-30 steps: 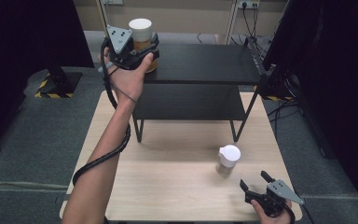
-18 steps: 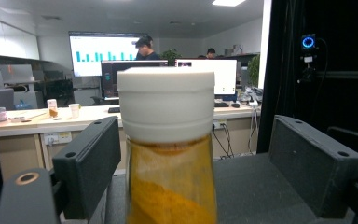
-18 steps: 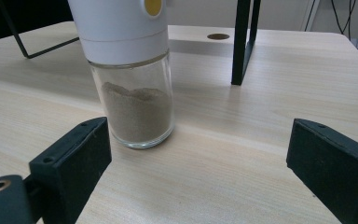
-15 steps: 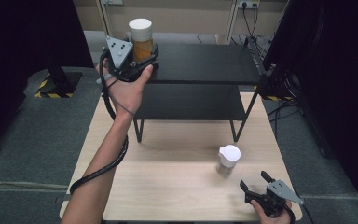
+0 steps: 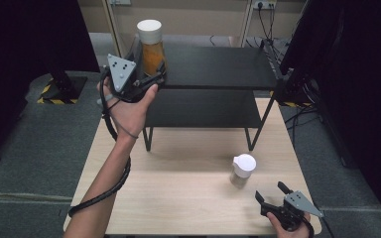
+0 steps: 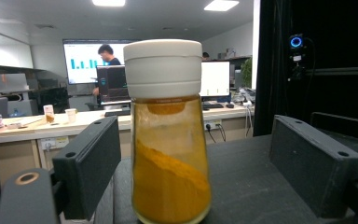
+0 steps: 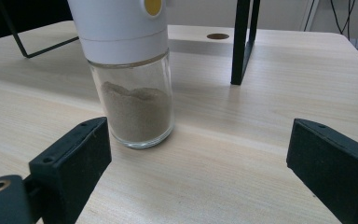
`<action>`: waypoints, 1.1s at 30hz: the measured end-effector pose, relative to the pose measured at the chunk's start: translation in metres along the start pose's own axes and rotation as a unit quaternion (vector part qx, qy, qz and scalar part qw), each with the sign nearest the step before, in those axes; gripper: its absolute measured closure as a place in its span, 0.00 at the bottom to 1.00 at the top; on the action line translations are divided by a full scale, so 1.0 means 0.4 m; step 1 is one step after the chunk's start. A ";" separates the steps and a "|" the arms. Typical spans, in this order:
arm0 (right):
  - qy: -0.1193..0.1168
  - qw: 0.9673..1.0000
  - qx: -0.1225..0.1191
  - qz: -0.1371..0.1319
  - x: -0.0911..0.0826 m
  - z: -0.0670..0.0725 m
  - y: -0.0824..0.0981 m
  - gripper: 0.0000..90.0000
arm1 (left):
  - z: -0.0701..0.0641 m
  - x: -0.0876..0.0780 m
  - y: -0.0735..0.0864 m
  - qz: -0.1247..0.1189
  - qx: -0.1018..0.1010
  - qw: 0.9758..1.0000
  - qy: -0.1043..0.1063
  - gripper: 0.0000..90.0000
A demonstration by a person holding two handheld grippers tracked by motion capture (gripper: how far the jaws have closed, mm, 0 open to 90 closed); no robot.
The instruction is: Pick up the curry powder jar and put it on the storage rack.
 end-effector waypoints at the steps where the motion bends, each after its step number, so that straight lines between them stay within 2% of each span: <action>1: 0.000 1.000 0.000 0.000 0.000 0.000 0.000 0.07 | -0.001 -0.005 0.004 -0.001 0.000 1.000 0.002 0.18; 13: 0.000 1.000 -0.001 0.000 0.000 0.000 0.000 0.07 | -0.009 -0.063 0.056 -0.008 0.000 1.000 0.020 0.18; 17: 0.000 1.000 -0.001 0.000 0.000 0.001 0.000 0.07 | -0.015 -0.085 0.081 -0.011 0.008 1.000 0.024 0.18; 21: 0.001 1.000 -0.001 0.002 0.000 0.001 -0.001 0.07 | -0.016 -0.104 0.103 -0.014 0.007 0.999 0.028 0.18; 28: 0.000 1.000 0.000 0.001 0.000 0.000 -0.001 0.07 | -0.011 -0.140 0.145 -0.010 -0.008 0.999 0.044 0.18; 33: 0.000 1.000 -0.001 0.001 0.000 0.000 -0.001 0.07 | -0.007 -0.169 0.181 -0.008 -0.011 0.999 0.050 0.18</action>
Point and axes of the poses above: each handheld gripper's, and its own axes: x roughly forward along the jaws, y roughly out of its underside, z roughly to its left, the point moved 3 cm from there along x, roughly forward along the jaws, and after that the axes turned 4 degrees about -x, right-handed, at the moved point
